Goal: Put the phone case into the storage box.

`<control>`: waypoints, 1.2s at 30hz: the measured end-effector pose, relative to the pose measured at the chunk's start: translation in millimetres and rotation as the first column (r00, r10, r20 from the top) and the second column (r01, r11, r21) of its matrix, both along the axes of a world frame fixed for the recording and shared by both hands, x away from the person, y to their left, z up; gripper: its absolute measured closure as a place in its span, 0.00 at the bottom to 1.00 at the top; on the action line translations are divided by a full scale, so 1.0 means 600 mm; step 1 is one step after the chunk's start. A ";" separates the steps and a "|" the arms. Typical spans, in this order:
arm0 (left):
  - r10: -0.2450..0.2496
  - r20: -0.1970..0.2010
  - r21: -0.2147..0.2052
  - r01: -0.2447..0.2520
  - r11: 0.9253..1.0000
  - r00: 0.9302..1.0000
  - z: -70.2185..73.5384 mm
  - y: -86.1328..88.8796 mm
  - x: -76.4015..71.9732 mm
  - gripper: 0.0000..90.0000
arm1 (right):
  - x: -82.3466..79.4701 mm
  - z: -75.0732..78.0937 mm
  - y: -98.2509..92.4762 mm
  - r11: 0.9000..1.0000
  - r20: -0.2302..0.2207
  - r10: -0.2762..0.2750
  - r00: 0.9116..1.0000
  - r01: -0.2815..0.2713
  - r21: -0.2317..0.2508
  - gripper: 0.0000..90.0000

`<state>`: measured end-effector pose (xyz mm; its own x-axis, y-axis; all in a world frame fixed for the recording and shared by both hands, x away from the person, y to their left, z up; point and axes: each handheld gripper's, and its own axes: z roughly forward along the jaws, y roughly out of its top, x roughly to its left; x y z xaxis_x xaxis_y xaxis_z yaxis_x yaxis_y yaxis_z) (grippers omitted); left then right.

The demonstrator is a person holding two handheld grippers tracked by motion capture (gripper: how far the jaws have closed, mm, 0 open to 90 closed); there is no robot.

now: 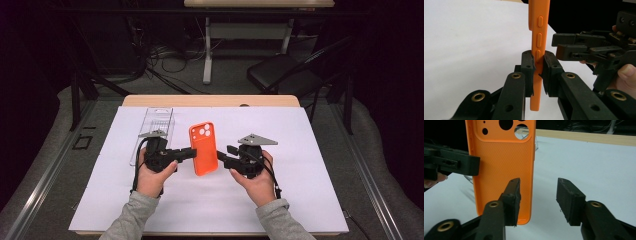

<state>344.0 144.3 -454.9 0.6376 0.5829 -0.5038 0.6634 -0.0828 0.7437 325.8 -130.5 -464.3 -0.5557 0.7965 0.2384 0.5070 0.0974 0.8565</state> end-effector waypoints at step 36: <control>-0.057 0.036 -0.023 0.058 0.998 0.998 0.008 0.022 0.000 0.90 | 0.009 0.018 -0.034 0.983 0.041 0.182 0.982 -0.183 0.028 0.61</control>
